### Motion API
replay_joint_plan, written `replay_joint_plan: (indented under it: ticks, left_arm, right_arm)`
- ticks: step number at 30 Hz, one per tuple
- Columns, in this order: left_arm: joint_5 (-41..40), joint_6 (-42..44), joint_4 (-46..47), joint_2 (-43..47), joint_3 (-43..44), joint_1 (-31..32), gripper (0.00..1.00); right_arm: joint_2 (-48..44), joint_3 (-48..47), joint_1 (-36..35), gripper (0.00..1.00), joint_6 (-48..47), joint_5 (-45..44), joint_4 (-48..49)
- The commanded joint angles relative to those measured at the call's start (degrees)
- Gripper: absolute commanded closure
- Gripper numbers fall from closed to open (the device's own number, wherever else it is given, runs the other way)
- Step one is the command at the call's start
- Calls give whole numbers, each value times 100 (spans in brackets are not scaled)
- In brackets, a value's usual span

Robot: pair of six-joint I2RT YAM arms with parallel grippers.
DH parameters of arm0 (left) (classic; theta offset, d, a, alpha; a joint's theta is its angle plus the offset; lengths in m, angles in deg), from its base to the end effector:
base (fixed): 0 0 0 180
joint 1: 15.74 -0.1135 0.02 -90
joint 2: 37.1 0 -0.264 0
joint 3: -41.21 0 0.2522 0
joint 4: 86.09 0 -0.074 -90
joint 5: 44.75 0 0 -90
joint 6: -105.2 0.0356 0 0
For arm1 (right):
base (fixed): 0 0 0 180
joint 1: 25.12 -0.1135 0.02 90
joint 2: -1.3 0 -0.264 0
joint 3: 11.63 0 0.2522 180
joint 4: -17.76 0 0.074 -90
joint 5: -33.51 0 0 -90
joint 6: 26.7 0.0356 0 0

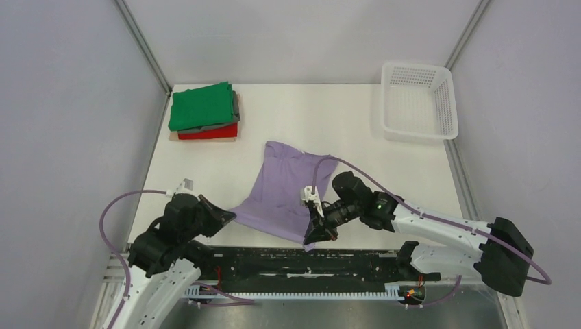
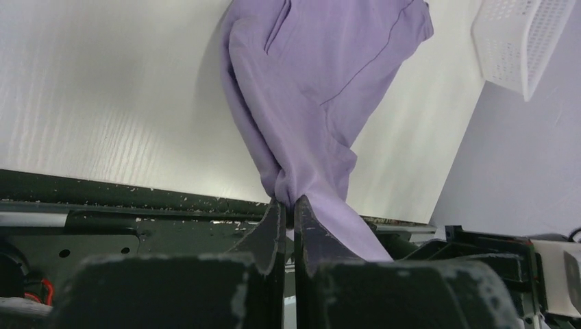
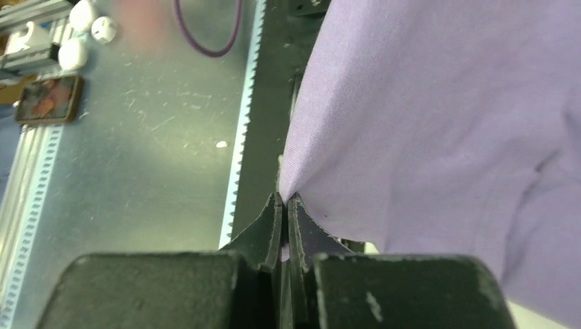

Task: Fold and stack the t-shirts
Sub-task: Fold the long partially folded tshirt into a neat square

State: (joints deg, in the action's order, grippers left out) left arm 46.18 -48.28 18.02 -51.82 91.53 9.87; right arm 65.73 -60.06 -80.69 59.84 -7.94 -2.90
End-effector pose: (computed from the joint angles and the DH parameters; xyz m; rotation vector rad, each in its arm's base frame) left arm 0.0478 -0.0236 0.2565 -0.7752 2.2875 -0.7988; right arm 0.1062 0.2021 0.2239 -1.5655 1.7217 1.4202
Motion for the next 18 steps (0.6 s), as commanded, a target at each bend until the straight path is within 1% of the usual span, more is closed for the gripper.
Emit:
replay_joint_plan:
  ticks: [1, 3, 6, 8, 10, 11, 12, 13, 15, 18]
  left_arm:
    - [-673, 323, 655, -796, 447, -12, 98]
    - [-774, 494, 962, -1442, 642, -19, 98]
    - [-907, 696, 1562, -2429, 939, -20, 98]
    - [-875, 841, 2037, -3088, 1180, -21, 98]
    - [-793, 1039, 2526, -3828, 1488, -20, 98]
    - [-797, 1084, 2667, -4173, 1634, -28, 98]
    - [-781, 1150, 2772, -4557, 1844, -29, 98]
    - [-798, 1240, 2810, -4836, 2050, -29, 98]
    - [-932, 1327, 2830, -5392, 2440, -37, 98]
    - [-917, 1504, 3058, -6009, 2798, -76, 98]
  right_arm:
    - [-358, -608, 63, 100, -152, -987, -640]
    - [-386, -744, 211, 100, -143, -1702, -745]
    - [-373, -805, 569, 100, -140, -2343, -615]
    - [-341, -860, 826, 100, -121, -2976, -545]
    - [-254, -863, 1170, 100, -49, -3210, -543]
    - [-188, -898, 1355, 100, 227, -3535, -363]
    - [-55, -948, 1500, 100, 288, -3611, -272]
    - [102, -1110, 1582, 100, 161, -3517, -371]
    - [396, -1404, 1658, 100, 91, -3818, -608]
    - [604, -1494, 1765, 100, 59, -4349, -392]
